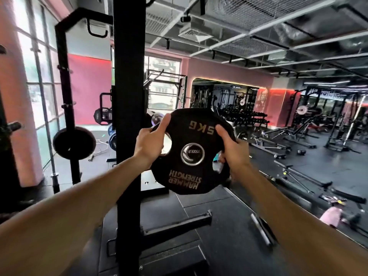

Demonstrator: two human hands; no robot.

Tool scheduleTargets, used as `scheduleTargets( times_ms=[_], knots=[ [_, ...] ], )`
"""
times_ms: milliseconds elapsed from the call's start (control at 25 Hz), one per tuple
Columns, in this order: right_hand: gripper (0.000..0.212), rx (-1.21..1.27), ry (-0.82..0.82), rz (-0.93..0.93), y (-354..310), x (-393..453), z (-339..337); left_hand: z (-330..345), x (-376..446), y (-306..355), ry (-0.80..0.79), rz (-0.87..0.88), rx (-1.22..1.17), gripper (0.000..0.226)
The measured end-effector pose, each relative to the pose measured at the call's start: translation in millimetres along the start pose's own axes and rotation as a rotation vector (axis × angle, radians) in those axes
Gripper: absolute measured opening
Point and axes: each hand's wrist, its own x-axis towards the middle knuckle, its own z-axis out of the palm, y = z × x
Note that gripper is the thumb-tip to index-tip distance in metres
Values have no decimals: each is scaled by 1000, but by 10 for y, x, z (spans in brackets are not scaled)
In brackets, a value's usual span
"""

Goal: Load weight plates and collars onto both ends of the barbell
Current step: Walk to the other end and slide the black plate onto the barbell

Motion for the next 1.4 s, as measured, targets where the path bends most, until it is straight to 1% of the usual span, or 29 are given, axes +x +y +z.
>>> scheduleTargets(
  times_ms=[160,280,400,520,640,800,880,1000,1200,1400],
  knots=[
    [83,75,-55,-17,57,172,-4,51,-42,17,31,26,32,83],
    [85,107,-127,-37,114,272,20,59,-99,13,44,55,43,83],
    [78,124,-203,-63,130,358,55,50,-126,17,30,74,39,85],
    [70,109,-251,-51,131,425,115,26,-118,17,22,118,68,83],
    [73,86,-271,-63,142,528,187,17,-37,-24,27,151,60,81],
    [65,39,-281,-81,166,660,280,25,122,-145,71,153,52,90],
    [63,28,-292,-100,167,730,330,26,178,-185,67,149,2,83],
    [65,15,-304,-123,193,860,432,33,303,-257,76,136,-45,74],
    [64,-29,-276,-143,270,1075,620,30,547,-358,91,125,-73,72],
    [54,29,-277,-140,361,1319,848,28,905,-461,111,118,-70,79]
  ],
)
